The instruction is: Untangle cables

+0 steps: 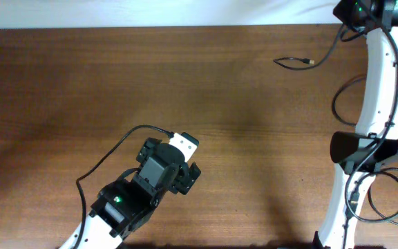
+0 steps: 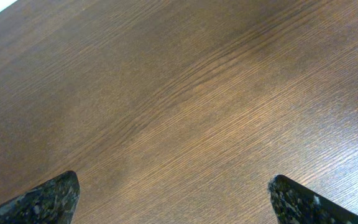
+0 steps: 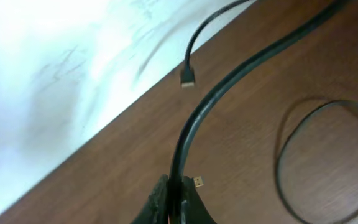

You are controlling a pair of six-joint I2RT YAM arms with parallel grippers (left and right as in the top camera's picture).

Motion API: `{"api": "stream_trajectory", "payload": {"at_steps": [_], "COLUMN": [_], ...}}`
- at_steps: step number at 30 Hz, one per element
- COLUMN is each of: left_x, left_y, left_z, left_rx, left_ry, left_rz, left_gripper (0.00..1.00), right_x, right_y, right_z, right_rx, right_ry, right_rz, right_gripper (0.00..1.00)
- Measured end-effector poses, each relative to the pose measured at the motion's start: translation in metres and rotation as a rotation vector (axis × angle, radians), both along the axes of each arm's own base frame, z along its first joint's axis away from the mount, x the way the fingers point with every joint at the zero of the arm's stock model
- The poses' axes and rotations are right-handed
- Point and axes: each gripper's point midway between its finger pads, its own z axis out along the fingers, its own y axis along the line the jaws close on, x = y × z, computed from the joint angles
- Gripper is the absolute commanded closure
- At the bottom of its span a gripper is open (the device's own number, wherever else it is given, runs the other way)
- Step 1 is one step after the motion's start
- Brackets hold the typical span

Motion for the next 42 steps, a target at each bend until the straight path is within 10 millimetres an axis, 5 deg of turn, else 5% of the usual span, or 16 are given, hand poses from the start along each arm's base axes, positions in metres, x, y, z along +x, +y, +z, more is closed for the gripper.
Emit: {"api": "stream_trajectory", "payload": {"at_steps": [8, 17, 22, 23, 25, 26, 27, 31, 42], "left_x": [0.000, 0.000, 0.000, 0.000, 0.000, 0.000, 0.000, 0.000, 0.000], "left_y": [0.000, 0.000, 0.000, 0.000, 0.000, 0.000, 0.000, 0.000, 0.000], "left_z": [0.000, 0.000, 0.000, 0.000, 0.000, 0.000, 0.000, 0.000, 0.000], "left_rx": [0.000, 0.000, 0.000, 0.000, 0.000, 0.000, 0.000, 0.000, 0.000], "left_ry": [0.000, 0.000, 0.000, 0.000, 0.000, 0.000, 0.000, 0.000, 0.000], "left_rz": [0.000, 0.000, 0.000, 0.000, 0.000, 0.000, 0.000, 0.000, -0.001], "left_gripper": [0.01, 0.02, 0.01, 0.01, 0.01, 0.01, 0.01, 0.01, 0.01], "right_x": [0.029, 0.047, 0.053, 0.053, 0.050, 0.047, 0.039, 0.027, -0.019], "right_y": [0.014, 0.026, 0.040, 0.042, 0.051, 0.056, 0.061, 0.064, 0.043], "right_z": [-0.052, -0.087, -0.132, -0.139, -0.160, -0.173, -0.192, -0.215, -0.229], "right_rx": [0.154, 0.256, 0.233, 0.231, 0.229, 0.232, 0.226, 0.201, 0.147], "right_ry": [0.022, 0.036, 0.102, 0.113, 0.157, 0.186, 0.236, 0.313, 0.517], "right_rz": [-0.039, -0.054, 0.004, 0.010, 0.029, 0.034, 0.050, 0.094, 0.205], "right_gripper": [0.96, 0.96, 0.96, 0.89, 0.47, 0.01, 0.01, 0.01, 0.01]}}
